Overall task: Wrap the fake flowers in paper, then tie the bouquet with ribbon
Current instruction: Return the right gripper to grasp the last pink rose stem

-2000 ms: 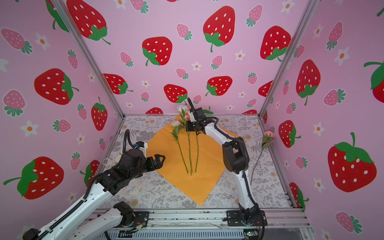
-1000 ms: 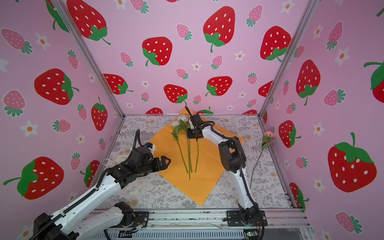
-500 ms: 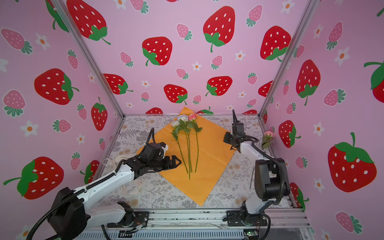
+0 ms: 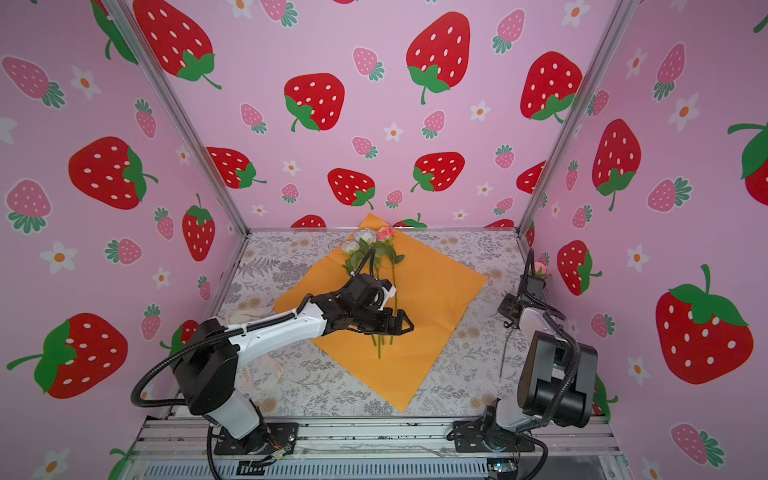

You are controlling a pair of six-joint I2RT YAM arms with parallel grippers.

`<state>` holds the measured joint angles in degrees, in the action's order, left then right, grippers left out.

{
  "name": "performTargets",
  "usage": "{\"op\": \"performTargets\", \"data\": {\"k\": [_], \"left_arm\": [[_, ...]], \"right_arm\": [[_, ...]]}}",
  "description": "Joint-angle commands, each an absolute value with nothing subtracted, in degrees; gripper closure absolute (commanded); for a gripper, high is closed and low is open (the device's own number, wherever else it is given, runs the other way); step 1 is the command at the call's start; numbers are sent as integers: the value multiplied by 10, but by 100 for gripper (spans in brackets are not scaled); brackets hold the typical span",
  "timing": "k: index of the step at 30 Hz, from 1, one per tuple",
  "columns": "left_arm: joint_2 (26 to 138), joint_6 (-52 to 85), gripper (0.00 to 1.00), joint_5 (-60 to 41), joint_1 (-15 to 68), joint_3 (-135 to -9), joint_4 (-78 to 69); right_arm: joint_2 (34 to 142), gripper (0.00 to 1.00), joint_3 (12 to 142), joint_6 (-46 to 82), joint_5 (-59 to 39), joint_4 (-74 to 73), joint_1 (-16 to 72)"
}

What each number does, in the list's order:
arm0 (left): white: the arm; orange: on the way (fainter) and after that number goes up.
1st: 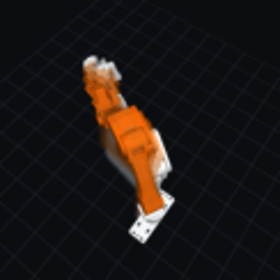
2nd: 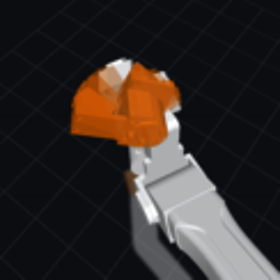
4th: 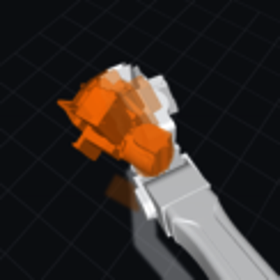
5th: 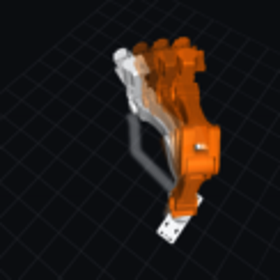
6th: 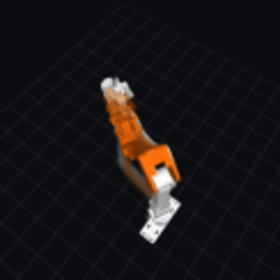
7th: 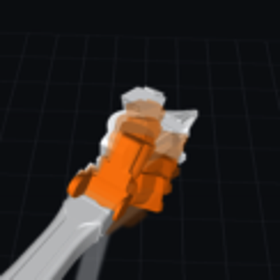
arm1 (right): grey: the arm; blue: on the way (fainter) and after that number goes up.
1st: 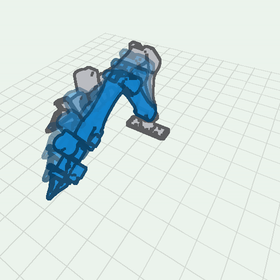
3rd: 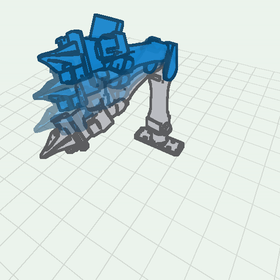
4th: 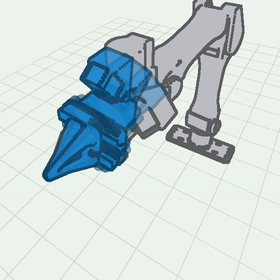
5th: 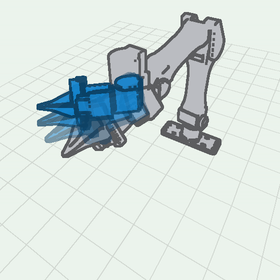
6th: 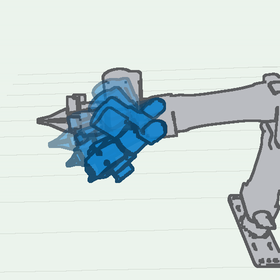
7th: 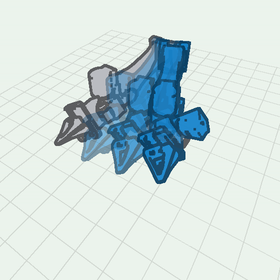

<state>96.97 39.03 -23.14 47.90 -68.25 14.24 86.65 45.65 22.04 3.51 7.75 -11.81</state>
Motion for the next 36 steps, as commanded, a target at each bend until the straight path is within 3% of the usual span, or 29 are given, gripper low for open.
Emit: {"op": "performTargets", "data": {"k": [1,19,22,24,31,36], "left_arm": [[998,389,1,-261,502,-725,149],[1066,391,1,-253,525,-817,193],[1072,389,1,-252,528,-819,192],[1072,392,1,-248,529,-818,191],[1059,394,1,-239,529,-803,189],[1045,397,1,-238,530,-785,178]], "right_arm": [[908,59,494,192,106,112,-120],[1053,60,561,186,25,64,-173],[1068,64,547,179,1,61,-166],[1064,76,535,176,31,66,-162],[1041,93,536,153,24,82,-159],[997,99,496,149,33,85,-113]]}}
